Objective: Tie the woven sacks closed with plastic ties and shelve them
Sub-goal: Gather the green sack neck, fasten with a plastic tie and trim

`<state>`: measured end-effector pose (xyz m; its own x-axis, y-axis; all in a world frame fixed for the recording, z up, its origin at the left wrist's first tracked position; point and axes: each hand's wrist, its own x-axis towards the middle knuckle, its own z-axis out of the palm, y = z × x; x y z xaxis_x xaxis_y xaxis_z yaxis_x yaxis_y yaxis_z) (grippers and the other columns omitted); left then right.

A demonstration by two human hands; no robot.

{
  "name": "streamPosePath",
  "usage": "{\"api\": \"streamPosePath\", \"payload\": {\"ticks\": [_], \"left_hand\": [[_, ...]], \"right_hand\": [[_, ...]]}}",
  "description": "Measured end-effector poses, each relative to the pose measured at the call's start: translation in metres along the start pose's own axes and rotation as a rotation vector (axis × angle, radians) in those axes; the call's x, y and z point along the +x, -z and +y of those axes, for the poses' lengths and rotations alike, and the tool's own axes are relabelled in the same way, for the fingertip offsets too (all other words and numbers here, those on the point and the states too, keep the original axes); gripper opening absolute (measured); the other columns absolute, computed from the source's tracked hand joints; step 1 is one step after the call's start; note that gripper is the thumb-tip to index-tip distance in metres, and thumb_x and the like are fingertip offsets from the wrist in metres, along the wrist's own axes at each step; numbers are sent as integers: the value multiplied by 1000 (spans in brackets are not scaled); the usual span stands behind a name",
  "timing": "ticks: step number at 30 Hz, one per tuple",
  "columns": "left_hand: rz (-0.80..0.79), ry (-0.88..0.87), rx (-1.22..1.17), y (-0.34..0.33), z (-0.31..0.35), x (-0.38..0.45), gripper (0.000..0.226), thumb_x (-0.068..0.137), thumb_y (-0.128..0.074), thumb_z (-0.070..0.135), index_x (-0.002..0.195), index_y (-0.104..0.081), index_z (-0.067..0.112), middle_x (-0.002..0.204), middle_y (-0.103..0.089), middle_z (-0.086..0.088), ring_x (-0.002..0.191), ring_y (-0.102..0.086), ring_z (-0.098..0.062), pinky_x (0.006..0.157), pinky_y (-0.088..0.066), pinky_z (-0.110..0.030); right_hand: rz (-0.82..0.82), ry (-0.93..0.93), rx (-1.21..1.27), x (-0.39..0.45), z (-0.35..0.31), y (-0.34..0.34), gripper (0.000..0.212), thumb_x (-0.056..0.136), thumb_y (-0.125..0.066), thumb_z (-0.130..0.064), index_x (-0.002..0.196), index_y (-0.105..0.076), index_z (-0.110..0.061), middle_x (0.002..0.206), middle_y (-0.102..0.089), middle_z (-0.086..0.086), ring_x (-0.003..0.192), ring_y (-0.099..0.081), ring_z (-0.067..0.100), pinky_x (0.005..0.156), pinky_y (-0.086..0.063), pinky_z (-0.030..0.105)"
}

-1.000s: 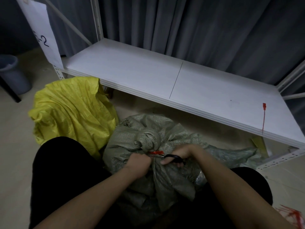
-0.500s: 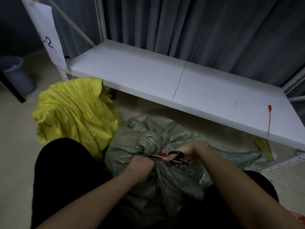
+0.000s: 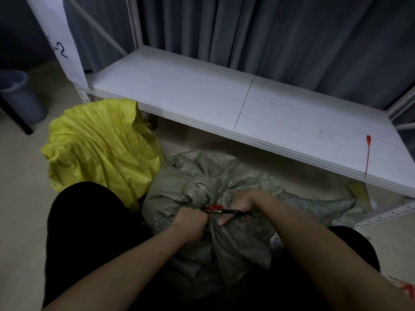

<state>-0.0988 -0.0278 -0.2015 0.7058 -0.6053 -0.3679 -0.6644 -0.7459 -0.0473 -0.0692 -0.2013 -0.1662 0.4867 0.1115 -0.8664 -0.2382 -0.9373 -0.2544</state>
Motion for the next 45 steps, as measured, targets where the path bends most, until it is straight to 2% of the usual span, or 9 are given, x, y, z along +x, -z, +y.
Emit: {"api": "streamPosePath", "payload": {"ticks": [4, 8, 15, 25, 29, 32, 39, 43, 45], "left_hand": [[-38, 49, -38, -4, 0, -3, 31, 93, -43, 24, 117, -57, 8, 121, -60, -14, 113, -57, -32, 90, -44, -37], [3, 101, -133, -5, -4, -6, 30, 94, -41, 27, 114, -57, 10, 120, -61, -14, 112, -58, -32, 89, -45, -36], [249, 184, -455, 9, -13, 3, 44, 97, -31, 46, 103, -63, 16, 102, -68, -13, 95, -64, -31, 75, -47, -35], [485, 146, -703, 62, 10, 17, 29, 97, -42, 31, 101, -66, 16, 86, -69, -12, 83, -64, -29, 58, -35, -29], [577, 117, -755, 86, 32, 30, 28, 96, -46, 34, 103, -69, 19, 97, -66, -9, 96, -60, -28, 72, -45, -33], [643, 117, -763, 107, 55, 44, 28, 95, -49, 35, 108, -69, 21, 108, -54, -8, 108, -44, -27, 89, -38, -31], [564, -107, -817, 157, 126, 123, 25, 96, -48, 26, 97, -68, 10, 95, -64, -14, 94, -56, -29, 72, -36, -31], [475, -149, -793, 180, 179, 188, 30, 98, -44, 26, 97, -66, 6, 94, -63, -15, 83, -60, -29, 66, -39, -30], [418, -163, -797, 192, 204, 221, 29, 98, -44, 24, 102, -65, 4, 99, -65, -14, 91, -60, -29, 72, -42, -31]], "right_hand": [[201, 14, -77, -2, 8, 2, 43, 62, -80, -55, 59, -57, -18, 45, -60, -6, 55, -59, 13, 59, -47, 23], [327, 31, -185, -10, 12, 0, 51, 56, -78, -63, 56, -54, -18, 54, -58, -5, 59, -57, 14, 50, -35, 23], [741, 66, 228, -33, 27, -26, 55, 58, -80, -58, 57, -43, -17, 54, -44, -1, 52, -43, 15, 48, -24, 27], [926, -65, 214, -81, 39, -29, 48, 69, -78, -40, 50, -43, -13, 52, -42, 2, 61, -46, 23, 43, -23, 27], [1083, -67, 315, -106, 50, -26, 37, 75, -74, -37, 57, -55, -12, 58, -52, 8, 64, -50, 25, 49, -29, 31], [1211, -29, 495, -119, 71, -23, 24, 79, -72, -32, 74, -68, -9, 72, -65, 11, 74, -61, 26, 57, -38, 29], [1412, -54, 847, -132, 168, -4, 16, 87, -63, -14, 98, -67, -3, 93, -69, 12, 89, -63, 25, 70, -40, 23], [1461, -175, 1054, -118, 242, 30, 22, 84, -67, -26, 92, -66, -6, 91, -69, 12, 86, -66, 29, 78, -53, 37], [1478, -267, 1018, -113, 279, 48, 25, 85, -67, -31, 87, -65, -7, 83, -67, 11, 80, -65, 30, 67, -51, 35]]}}
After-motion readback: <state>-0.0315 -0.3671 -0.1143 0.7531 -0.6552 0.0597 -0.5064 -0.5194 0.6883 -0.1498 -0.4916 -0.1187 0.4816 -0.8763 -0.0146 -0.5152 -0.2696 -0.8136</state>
